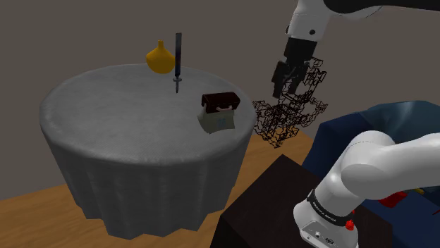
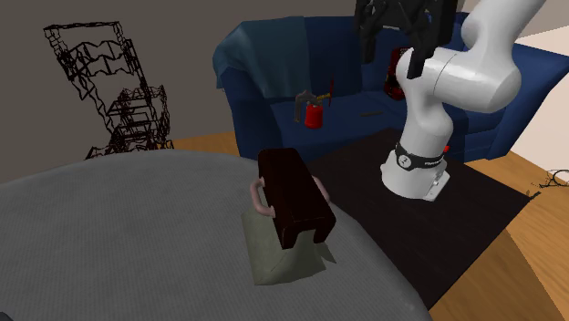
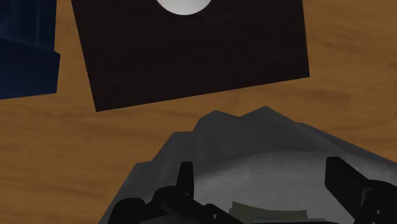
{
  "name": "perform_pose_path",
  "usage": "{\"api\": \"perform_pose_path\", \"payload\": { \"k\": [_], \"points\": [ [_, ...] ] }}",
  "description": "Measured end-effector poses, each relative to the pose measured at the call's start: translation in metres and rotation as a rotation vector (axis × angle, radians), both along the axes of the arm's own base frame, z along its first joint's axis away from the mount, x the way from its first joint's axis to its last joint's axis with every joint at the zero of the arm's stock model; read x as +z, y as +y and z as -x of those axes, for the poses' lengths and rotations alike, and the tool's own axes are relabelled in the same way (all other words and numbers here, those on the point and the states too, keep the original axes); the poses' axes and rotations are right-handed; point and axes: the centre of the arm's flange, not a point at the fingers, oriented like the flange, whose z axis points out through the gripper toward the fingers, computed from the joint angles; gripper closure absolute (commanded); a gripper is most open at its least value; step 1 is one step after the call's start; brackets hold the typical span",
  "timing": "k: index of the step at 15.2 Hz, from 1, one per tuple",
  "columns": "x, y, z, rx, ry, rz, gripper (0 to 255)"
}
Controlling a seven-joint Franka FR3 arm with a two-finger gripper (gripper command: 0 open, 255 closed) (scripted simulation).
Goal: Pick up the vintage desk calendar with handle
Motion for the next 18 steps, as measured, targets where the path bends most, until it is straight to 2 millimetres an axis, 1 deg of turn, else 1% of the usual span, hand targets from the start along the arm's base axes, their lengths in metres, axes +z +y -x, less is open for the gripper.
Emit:
{"api": "perform_pose_path", "payload": {
  "k": [1, 3, 4, 6, 10, 13, 14, 15, 18],
  "points": [
    [0.000, 0.000, 0.000, 0.000, 0.000, 0.000, 0],
    [-0.001, 0.001, -0.013, 0.071, -0.013, 0.008, 0],
    [-0.008, -0.001, -0.023, 0.123, -0.020, 0.014, 0],
    [-0.018, 0.001, -0.042, 0.241, -0.042, 0.028, 0],
    [-0.028, 0.014, -0.087, 0.486, -0.086, 0.057, 0],
    [-0.038, 0.030, -0.117, 0.670, -0.119, 0.078, 0],
    [-0.044, 0.036, -0.129, 0.732, -0.129, 0.085, 0],
    [-0.049, 0.046, -0.138, 0.795, -0.141, 0.093, 0],
    [-0.053, 0.070, -0.157, 0.980, -0.174, 0.114, 0]
  ]
}}
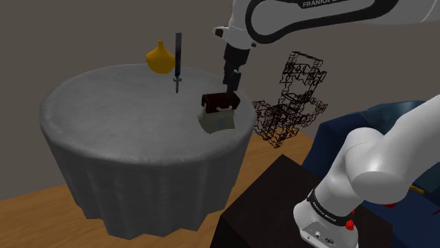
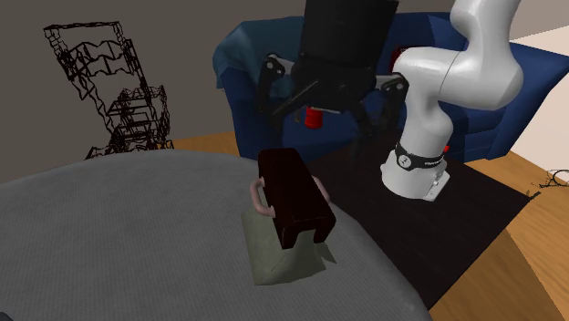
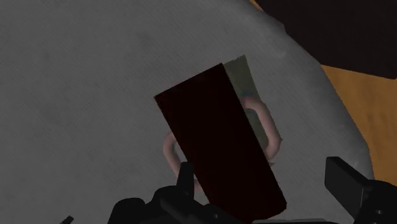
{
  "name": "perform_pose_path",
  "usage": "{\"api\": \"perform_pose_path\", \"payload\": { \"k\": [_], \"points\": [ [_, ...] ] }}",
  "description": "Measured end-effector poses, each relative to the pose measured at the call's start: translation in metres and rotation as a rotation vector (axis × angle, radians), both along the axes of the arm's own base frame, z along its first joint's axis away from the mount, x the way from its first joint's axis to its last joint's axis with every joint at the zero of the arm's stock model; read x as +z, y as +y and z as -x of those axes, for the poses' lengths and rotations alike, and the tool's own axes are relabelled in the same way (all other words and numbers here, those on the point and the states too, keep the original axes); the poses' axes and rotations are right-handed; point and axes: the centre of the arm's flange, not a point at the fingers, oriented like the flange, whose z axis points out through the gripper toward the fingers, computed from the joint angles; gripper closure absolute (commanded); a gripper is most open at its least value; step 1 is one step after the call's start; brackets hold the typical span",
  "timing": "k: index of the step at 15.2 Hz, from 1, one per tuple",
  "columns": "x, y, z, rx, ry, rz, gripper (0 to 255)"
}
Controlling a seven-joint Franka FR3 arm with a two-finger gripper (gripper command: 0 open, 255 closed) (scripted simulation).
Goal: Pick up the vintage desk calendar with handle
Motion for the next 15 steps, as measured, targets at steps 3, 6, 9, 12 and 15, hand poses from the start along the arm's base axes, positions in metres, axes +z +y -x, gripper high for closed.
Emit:
{"api": "perform_pose_path", "payload": {
  "k": [3, 6, 9, 12, 15],
  "points": [
    [-0.010, 0.029, -0.021, 0.185, -0.033, 0.021, 0],
    [-0.018, 0.047, -0.032, 0.312, -0.055, 0.036, 0],
    [-0.033, 0.051, -0.034, 0.332, -0.059, 0.039, 0],
    [-0.050, 0.050, -0.033, 0.334, -0.059, 0.039, 0],
    [-0.056, 0.051, -0.034, 0.335, -0.061, 0.039, 255]
  ]
}}
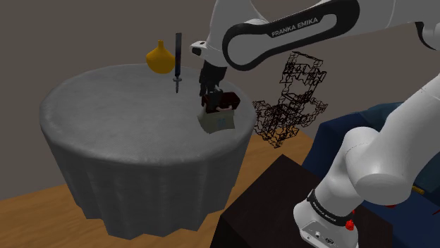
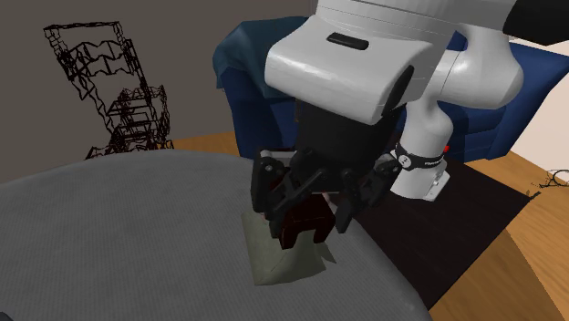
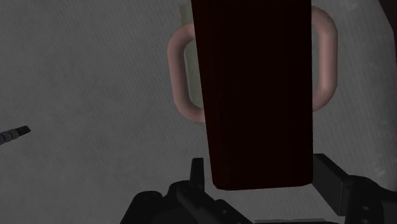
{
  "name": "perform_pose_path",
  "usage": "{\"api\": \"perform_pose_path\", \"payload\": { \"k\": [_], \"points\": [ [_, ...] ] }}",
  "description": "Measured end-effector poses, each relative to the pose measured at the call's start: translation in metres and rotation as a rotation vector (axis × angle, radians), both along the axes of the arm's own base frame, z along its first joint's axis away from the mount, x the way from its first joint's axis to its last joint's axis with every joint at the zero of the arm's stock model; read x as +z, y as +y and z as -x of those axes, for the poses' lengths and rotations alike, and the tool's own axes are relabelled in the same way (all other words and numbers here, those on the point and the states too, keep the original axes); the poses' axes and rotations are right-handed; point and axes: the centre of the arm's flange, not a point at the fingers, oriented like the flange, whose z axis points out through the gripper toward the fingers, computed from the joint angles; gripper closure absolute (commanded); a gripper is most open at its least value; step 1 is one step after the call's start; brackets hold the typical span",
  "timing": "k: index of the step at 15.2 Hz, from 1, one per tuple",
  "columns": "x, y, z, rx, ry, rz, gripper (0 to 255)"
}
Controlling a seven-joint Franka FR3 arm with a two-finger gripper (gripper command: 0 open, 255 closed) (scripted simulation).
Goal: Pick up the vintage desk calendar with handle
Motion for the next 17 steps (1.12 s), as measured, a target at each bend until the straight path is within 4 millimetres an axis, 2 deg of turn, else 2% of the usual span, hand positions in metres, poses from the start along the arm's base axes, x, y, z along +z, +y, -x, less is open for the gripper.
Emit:
{"api": "perform_pose_path", "payload": {
  "k": [10, 17],
  "points": [
    [0.002, 0.000, 0.000, 0.000, 0.000, 0.000, 255],
    [0.035, 0.000, 0.000, 0.000, 0.002, 0.001, 255]
  ]
}}
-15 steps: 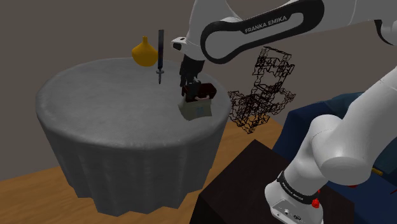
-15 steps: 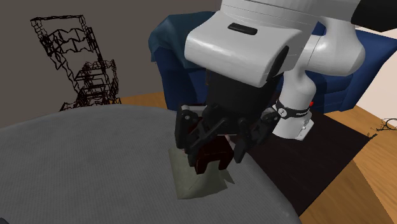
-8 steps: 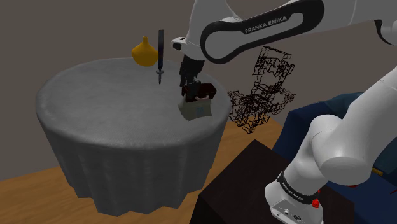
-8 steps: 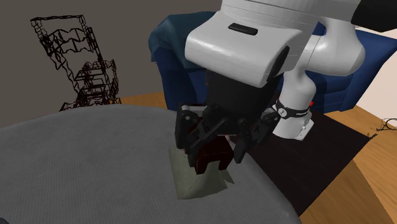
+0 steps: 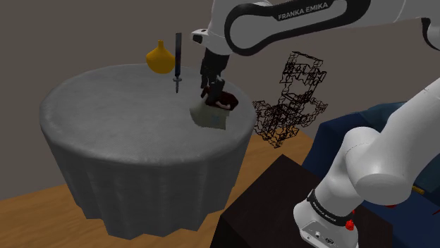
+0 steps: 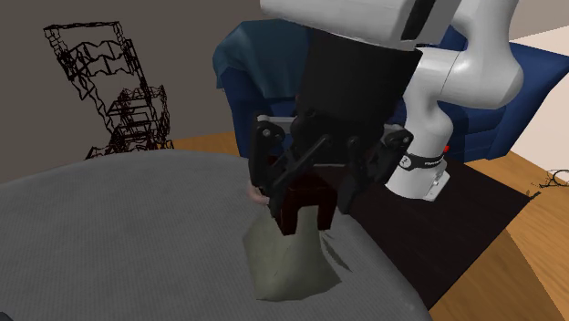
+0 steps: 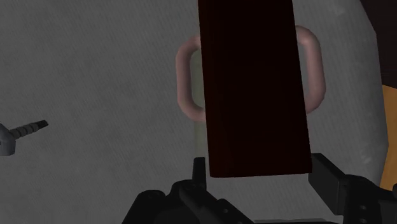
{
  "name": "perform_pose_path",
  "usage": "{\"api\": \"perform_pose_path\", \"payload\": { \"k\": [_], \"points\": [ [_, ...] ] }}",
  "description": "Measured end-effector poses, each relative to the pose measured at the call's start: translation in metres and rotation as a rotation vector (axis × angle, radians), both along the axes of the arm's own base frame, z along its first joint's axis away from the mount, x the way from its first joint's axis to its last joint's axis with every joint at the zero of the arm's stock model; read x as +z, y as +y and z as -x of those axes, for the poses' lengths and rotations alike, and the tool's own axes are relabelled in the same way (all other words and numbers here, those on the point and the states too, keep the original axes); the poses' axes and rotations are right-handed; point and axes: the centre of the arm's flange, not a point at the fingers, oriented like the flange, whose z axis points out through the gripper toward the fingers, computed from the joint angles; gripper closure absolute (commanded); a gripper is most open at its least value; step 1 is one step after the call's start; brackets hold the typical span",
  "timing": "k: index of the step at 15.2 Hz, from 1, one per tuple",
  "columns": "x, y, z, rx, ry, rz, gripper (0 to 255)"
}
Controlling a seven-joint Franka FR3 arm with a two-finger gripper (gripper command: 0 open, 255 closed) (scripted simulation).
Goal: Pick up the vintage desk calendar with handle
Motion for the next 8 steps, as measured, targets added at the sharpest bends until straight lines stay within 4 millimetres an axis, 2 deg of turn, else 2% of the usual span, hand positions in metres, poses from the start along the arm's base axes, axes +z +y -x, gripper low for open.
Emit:
{"api": "perform_pose_path", "payload": {
  "k": [8],
  "points": [
    [0.039, 0.000, 0.000, 0.000, 0.000, 0.000, 255]
  ]
}}
